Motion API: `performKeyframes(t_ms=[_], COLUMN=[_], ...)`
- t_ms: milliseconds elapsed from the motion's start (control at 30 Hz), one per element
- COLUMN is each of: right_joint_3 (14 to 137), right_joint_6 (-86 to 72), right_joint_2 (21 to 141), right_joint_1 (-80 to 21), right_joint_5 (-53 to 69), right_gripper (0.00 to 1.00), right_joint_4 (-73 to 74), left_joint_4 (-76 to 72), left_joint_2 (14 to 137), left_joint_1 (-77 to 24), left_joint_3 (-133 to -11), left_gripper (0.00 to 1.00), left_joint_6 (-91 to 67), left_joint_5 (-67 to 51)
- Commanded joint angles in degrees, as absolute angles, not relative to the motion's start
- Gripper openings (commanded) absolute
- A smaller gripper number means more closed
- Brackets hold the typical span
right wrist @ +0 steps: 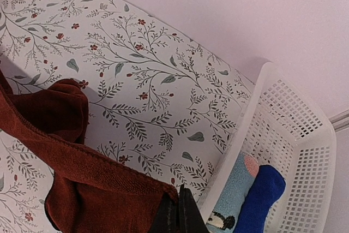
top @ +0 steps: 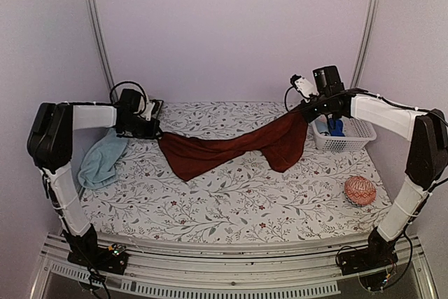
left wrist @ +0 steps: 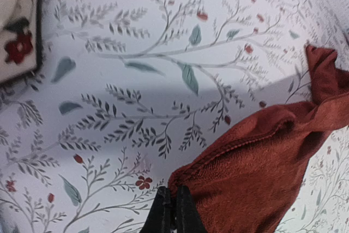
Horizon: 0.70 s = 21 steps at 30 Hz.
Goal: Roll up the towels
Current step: Pick up the towel from the center of the board, then flatten out the towel at the center of the board.
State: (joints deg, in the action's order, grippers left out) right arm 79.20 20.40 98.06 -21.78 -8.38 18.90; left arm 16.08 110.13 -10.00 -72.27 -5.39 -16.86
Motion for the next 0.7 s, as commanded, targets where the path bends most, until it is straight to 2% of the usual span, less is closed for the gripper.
performKeyframes(t_ms=[0, 167, 500, 667], right_joint_3=[78.8, 77.5, 75.3, 71.9], right_joint_6=[19.8, 20.2, 19.6, 21.6], right_joint_2=[92.8, 89.0, 83.0, 78.6], right_joint_1=[-20.9, -20.6, -18.1, -18.3], right_joint_5=[-6.0, -2.8, -2.5, 5.6], right_gripper=[0.02, 0.02, 0.02, 0.02], right_joint_4=[16.9, 14.5, 10.9, 13.3], left_joint_4=[14.9, 14.0, 8.5, 9.0], left_joint_2=[102.6, 98.2, 90.3, 83.6], left_joint_1=[-9.6, -9.6, -9.6, -9.6], left_joint_3=[-77.3, -78.4, -73.0, -67.8], left_gripper=[0.0, 0.0, 0.0, 0.0], left_joint_6=[-3.2, -0.6, 5.2, 5.4], left_joint_5=[-14.4, -14.0, -17.4, -20.5])
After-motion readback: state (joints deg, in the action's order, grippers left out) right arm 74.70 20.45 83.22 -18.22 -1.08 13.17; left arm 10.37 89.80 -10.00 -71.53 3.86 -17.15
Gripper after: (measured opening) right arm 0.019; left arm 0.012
